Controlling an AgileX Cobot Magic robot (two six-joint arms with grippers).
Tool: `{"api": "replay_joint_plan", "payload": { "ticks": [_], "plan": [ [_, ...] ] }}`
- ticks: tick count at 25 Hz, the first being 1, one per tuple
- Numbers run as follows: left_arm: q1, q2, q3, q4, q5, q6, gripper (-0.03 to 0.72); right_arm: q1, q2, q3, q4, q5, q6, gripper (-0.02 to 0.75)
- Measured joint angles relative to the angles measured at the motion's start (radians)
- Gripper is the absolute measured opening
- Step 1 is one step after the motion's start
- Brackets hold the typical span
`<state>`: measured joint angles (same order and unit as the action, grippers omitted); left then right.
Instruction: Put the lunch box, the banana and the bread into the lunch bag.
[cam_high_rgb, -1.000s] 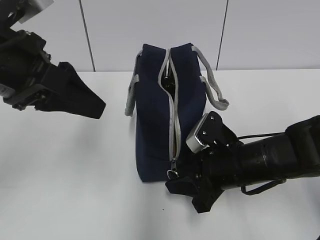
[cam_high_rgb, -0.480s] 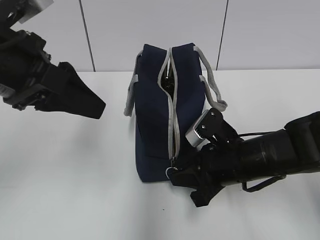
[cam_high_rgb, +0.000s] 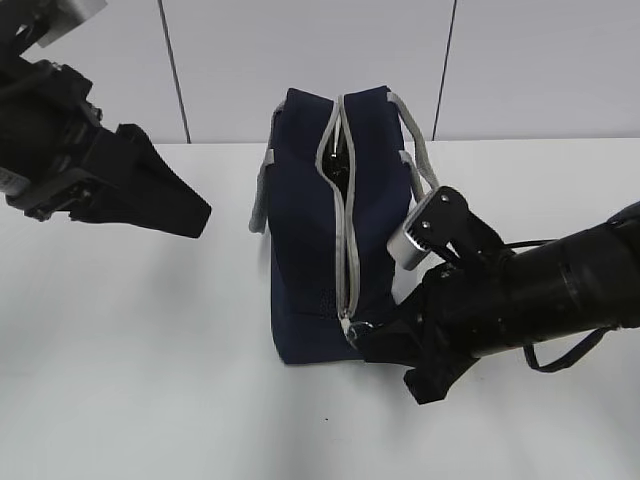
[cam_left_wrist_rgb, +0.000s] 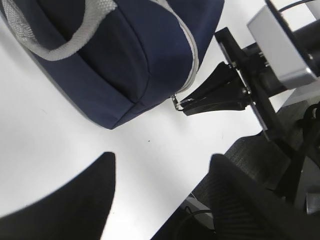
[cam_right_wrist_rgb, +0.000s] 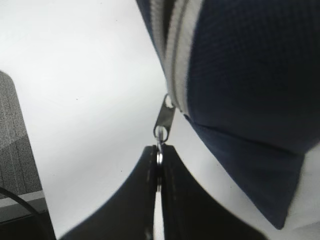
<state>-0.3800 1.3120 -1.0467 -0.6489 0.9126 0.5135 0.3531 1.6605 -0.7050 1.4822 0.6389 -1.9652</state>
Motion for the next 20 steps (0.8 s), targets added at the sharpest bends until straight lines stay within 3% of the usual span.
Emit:
{"api": "replay_joint_plan", "payload": {
  "ticks": [6,20],
  "plan": [
    [0.0,0.0,0.0,0.0,0.0,0.0,0.414,0.0,-0.118,0.0,-0.071,0.0,0.095,-0.016],
    [0.0,0.0,0.0,0.0,0.0,0.0,0.414,0.0,-0.205,-0.122,-0.09,-0.003,0.164,-0.016]
  ]
}}
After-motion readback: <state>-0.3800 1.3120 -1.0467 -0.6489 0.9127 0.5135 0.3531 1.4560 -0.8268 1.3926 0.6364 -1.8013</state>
